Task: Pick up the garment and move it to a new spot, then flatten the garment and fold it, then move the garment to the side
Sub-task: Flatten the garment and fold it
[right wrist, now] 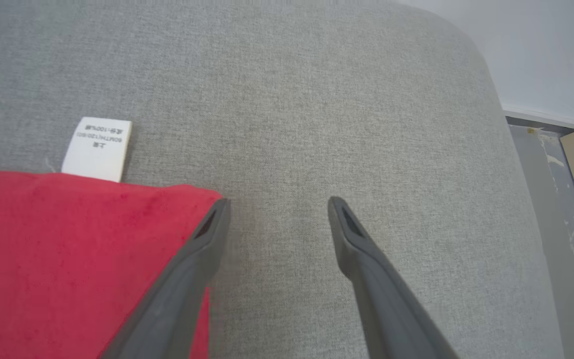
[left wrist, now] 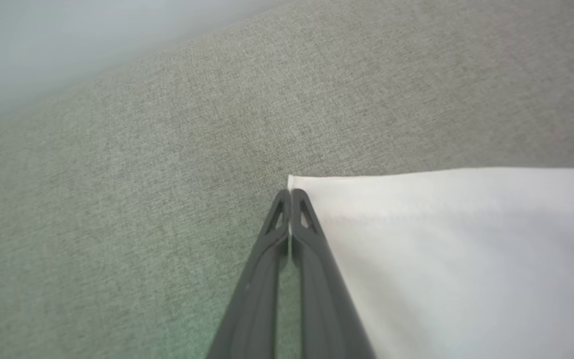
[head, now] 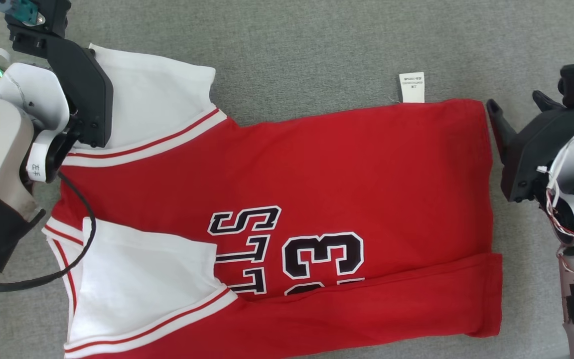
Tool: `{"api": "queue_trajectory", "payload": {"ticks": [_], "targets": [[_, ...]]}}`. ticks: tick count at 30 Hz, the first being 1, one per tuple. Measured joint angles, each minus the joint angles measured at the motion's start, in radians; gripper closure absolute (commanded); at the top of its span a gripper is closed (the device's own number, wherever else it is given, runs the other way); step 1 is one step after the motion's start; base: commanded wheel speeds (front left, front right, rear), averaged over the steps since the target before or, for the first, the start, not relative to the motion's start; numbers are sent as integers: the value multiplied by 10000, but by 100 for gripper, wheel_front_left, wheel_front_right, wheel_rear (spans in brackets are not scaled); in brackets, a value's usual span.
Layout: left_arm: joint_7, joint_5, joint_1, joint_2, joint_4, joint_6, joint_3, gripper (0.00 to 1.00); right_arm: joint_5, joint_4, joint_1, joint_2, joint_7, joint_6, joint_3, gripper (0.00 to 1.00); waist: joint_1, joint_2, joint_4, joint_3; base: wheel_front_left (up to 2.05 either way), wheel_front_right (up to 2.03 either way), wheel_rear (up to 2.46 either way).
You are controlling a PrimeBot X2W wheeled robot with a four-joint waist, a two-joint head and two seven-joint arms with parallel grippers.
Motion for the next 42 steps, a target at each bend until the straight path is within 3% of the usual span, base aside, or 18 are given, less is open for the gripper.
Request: {"api": "queue_trajectory", "payload": {"ticks": [5,9,18,20,21,22,27,29,30,36,42], "targets": [[42,-52,3,54,-194,71,2,100,21,-188,-270,59,-142,0,205,0,0,0,101,10,0,0,0],[84,-73,41,69,-309,161,12,100,81,-280,-247,109,466,0,430,0,-1,0,121,-37,0,0,0],[82,-186,53,48,-351,215,-2,100,36,963,-792,-33,430,0,815,2,0,0,152,55,0,0,0],[81,-190,55,40,-345,217,-23,100,58,1264,-872,-44,489,0,978,45,0,0,170,55,0,0,0],[77,-221,57,38,-332,217,-25,100,130,1394,-872,-33,594,0,1060,54,0,0,177,44,0,0,0],[69,-244,58,33,-322,213,-33,100,176,1484,-874,-40,721,0,1152,59,0,0,182,30,0,0,0],[67,-313,61,27,-251,174,-33,100,395,1588,-993,-176,907,0,1421,63,0,0,180,-31,0,0,0],[48,-322,60,27,-221,173,-31,100,464,1632,-1028,-205,876,0,1496,78,0,0,167,-38,0,0,0],[23,-326,59,27,-219,174,-25,100,499,1645,-1040,-226,803,0,1538,100,0,0,163,-42,0,0,0],[-863,-326,62,-44,-251,263,219,100,481,1747,-1151,-290,190,0,1513,100,0,0,174,-79,0,0,0],[-2351,-387,839,-92,-560,648,640,100,518,1749,-882,-272,-439,0,1383,100,0,0,264,-321,0,0,0]]}}
